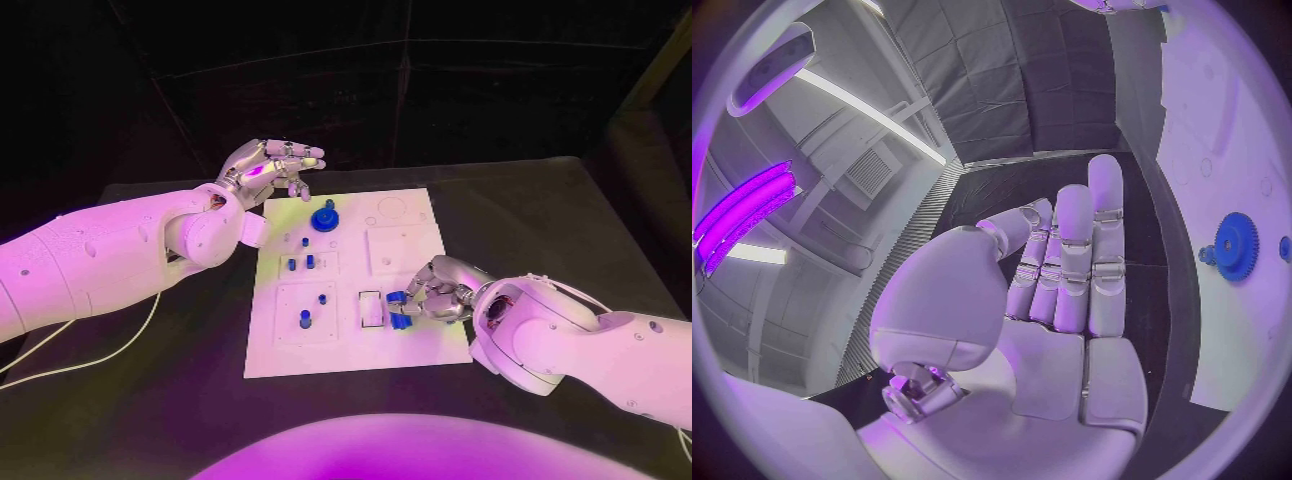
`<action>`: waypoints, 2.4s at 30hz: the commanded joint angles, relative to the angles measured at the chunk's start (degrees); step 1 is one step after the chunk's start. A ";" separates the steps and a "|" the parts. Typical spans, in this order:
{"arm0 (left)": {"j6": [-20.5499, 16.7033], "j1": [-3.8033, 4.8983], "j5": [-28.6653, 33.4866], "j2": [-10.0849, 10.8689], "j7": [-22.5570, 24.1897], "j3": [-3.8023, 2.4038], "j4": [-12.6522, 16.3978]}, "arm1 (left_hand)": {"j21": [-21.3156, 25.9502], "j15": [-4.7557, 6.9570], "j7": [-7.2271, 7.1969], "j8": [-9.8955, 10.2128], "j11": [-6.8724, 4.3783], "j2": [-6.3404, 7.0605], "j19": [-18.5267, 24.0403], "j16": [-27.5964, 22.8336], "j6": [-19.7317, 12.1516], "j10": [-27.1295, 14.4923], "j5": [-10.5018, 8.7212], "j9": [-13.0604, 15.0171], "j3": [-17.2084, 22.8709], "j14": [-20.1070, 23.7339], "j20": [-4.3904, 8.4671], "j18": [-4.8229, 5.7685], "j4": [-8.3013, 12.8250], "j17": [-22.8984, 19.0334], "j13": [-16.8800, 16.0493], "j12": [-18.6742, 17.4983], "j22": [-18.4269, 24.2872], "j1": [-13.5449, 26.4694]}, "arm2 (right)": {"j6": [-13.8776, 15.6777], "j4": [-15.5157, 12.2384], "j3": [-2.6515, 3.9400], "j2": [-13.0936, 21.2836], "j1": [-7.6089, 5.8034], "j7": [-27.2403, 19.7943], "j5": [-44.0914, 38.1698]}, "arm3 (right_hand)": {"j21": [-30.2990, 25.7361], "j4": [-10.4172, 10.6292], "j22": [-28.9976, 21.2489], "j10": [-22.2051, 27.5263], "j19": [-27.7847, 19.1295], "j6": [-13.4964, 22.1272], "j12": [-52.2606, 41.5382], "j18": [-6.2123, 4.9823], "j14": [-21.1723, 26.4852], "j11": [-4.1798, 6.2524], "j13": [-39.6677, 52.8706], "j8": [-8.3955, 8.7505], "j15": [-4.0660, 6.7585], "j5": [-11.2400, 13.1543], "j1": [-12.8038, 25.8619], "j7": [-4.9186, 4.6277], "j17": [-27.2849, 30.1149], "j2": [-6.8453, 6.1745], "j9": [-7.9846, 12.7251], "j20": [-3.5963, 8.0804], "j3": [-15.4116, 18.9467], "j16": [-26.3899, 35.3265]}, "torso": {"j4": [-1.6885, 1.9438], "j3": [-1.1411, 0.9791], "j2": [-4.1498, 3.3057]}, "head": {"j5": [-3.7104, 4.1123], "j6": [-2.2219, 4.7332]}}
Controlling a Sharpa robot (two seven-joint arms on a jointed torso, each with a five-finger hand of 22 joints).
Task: Assemble the parts on the task board
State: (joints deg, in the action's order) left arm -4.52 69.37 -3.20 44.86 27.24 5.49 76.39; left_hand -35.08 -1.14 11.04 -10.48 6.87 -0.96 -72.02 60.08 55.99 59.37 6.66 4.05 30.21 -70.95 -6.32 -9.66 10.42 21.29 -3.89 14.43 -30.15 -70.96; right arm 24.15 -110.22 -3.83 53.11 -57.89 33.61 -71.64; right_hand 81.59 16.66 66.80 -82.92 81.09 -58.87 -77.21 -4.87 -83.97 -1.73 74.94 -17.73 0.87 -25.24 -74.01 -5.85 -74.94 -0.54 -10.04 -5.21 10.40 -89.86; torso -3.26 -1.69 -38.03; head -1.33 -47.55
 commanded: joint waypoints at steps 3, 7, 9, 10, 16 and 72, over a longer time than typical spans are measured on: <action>0.70 0.11 0.22 0.01 0.11 -0.05 0.26 | 0.23 -0.02 0.03 -0.24 -0.11 0.06 0.34 0.21 -0.53 -0.47 0.00 0.08 0.36 0.35 -0.11 -0.72 0.01 -0.09 0.04 0.24 0.10 0.45 | 1.67 0.95 0.04 -1.72 -0.09 -0.55 3.39 | 0.34 -0.08 0.02 -0.08 0.14 -0.58 0.08 0.75 -6.03 0.17 1.30 -0.15 0.35 -0.33 0.58 0.12 -15.06 0.24 -0.14 0.30 0.51 -0.14 | -0.07 -0.06 -0.02 | -0.19 0.04; 0.72 0.11 0.22 -0.04 0.13 -0.05 0.27 | 0.23 -0.02 0.03 -0.24 -0.11 0.06 0.34 0.21 -0.53 -0.47 0.00 0.08 0.36 0.35 -0.11 -0.72 0.01 -0.09 0.04 0.24 0.10 0.45 | 2.28 2.05 0.05 -3.14 -0.10 -0.43 3.50 | 0.34 -0.09 0.01 -0.08 0.13 -0.65 0.09 0.75 -6.03 0.19 1.30 -0.17 0.36 -0.36 0.63 0.14 -15.06 0.27 -0.16 0.31 0.55 -0.14 | -0.05 -0.05 -0.02 | -0.28 0.01; 0.76 0.11 0.22 -0.09 0.13 -0.05 0.26 | 0.23 -0.02 0.03 -0.24 -0.11 0.06 0.34 0.21 -0.53 -0.47 0.00 0.08 0.36 0.35 -0.11 -0.72 0.01 -0.09 0.04 0.24 0.10 0.45 | 2.55 2.50 0.05 -3.75 -0.10 -0.39 3.31 | 0.33 -0.12 -0.01 -0.08 0.12 -0.73 0.12 0.74 -6.03 0.22 1.28 -0.18 0.38 -0.44 0.65 0.18 -15.06 0.35 -0.19 0.33 0.57 -0.14 | -0.03 -0.05 -0.02 | -0.32 0.03; 0.77 0.11 0.22 -0.11 0.14 -0.05 0.25 | 0.23 -0.02 0.03 -0.24 -0.11 0.06 0.34 0.21 -0.53 -0.47 0.00 0.08 0.36 0.35 -0.11 -0.72 0.01 -0.09 0.04 0.24 0.10 0.45 | 2.66 2.73 0.06 -4.06 -0.10 -0.36 3.21 | 0.34 -0.12 0.00 -0.09 0.13 -0.75 0.11 0.74 -6.03 0.23 1.30 -0.18 0.38 -0.45 0.65 0.18 -15.06 0.37 -0.20 0.33 0.57 -0.14 | -0.06 -0.09 -0.02 | -0.39 0.06; 0.79 0.11 0.22 -0.20 0.13 -0.05 0.18 | 0.25 -0.06 0.07 -0.31 -0.07 0.14 0.41 0.22 -0.66 -0.60 -0.01 0.07 0.39 0.44 -0.13 -0.71 0.03 -0.14 0.05 0.31 0.10 0.59 | 0.64 4.07 0.09 -5.65 -0.13 0.22 3.26 | 0.33 -0.12 -0.03 -0.02 0.12 -0.84 0.29 0.74 -6.03 0.25 1.15 -0.16 0.42 -0.43 0.79 0.21 -15.06 0.46 -0.24 0.36 0.68 -0.14 | -0.17 -0.07 -0.05 | -0.55 0.00; 1.12 0.09 0.21 -0.29 -0.22 -0.03 -0.28 | 0.26 -0.07 0.08 -0.36 -0.06 0.18 0.46 0.23 -0.73 -0.67 -0.01 0.07 0.43 0.49 -0.14 -0.71 0.08 -0.17 0.05 0.37 0.10 0.63 | -5.45 -0.05 0.07 -3.39 -0.20 0.33 -1.35 | 0.15 -0.59 0.33 -0.32 0.29 -2.17 2.10 0.78 -6.03 0.59 1.90 1.63 0.76 12.87 9.98 0.62 -15.06 2.08 -3.25 0.70 0.35 -0.14 | -0.17 -0.05 -0.07 | -0.68 -0.17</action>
State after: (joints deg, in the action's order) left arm -4.01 69.38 -3.20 44.56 26.85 5.51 76.06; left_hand -35.08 -1.14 11.04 -10.48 6.86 -0.77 -71.98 60.08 55.58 58.96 6.66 4.05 30.24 -70.95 -6.36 -9.65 10.45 21.21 -3.89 14.43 -30.13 -70.77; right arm 19.96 -110.18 -3.77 49.79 -58.04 34.86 -72.83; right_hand 81.59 16.42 67.08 -83.12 81.30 -60.56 -75.10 -4.88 -84.05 -1.52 74.92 -16.25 1.36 -12.10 -63.58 -5.31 -74.91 1.61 -13.23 -5.00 10.80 -89.86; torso -3.47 -1.74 -38.07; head -1.99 -47.68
